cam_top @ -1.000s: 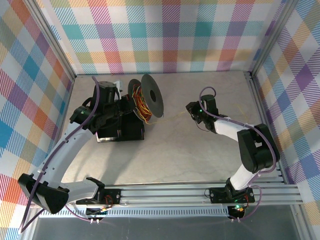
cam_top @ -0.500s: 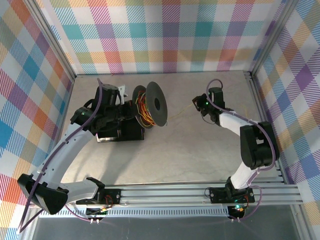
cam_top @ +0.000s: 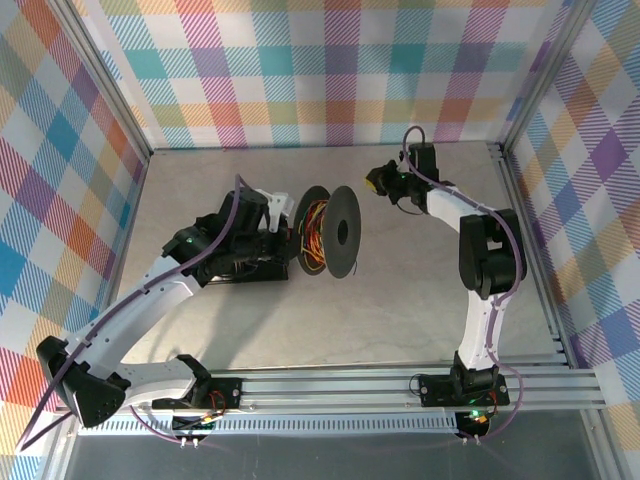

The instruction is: Wrap the cables

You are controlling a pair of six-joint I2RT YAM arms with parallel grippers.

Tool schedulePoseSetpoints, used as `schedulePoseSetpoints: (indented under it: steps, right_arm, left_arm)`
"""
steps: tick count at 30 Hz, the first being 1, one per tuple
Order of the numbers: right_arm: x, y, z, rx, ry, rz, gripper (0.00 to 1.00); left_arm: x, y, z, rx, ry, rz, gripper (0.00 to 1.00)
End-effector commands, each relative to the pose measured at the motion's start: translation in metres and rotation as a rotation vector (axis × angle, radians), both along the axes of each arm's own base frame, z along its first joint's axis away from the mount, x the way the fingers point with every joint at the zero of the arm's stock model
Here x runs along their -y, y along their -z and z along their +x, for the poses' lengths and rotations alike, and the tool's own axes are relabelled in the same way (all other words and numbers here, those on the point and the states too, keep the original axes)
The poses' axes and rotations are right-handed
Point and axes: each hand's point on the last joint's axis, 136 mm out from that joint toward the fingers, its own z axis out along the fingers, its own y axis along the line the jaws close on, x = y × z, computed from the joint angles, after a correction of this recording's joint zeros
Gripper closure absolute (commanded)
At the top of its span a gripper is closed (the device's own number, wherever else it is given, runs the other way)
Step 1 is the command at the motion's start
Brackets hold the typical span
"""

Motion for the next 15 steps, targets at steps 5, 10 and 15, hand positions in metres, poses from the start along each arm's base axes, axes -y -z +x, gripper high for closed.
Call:
schedulePoseSetpoints:
  steps: [5, 10, 15]
  right_arm:
    - [-0.017, -0.123, 0.005, 0.335, -0.138, 0.069, 1.0]
    - [-0.054, -0.171, -0.035, 0.46, -0.259, 0.031, 1.0]
    - [-0.086, -0.196, -0.081, 0.571, -0.372, -0.03, 1.0]
  left_arm:
    - [0.012, 0.038, -0.004, -0.043, 0.039, 0.173, 1.0]
    - [0.01, 0.056, 0.026, -0.033, -0.053, 0.281, 1.0]
    - [0.012, 0.067, 0.052, -0.025, -0.123, 0.352, 1.0]
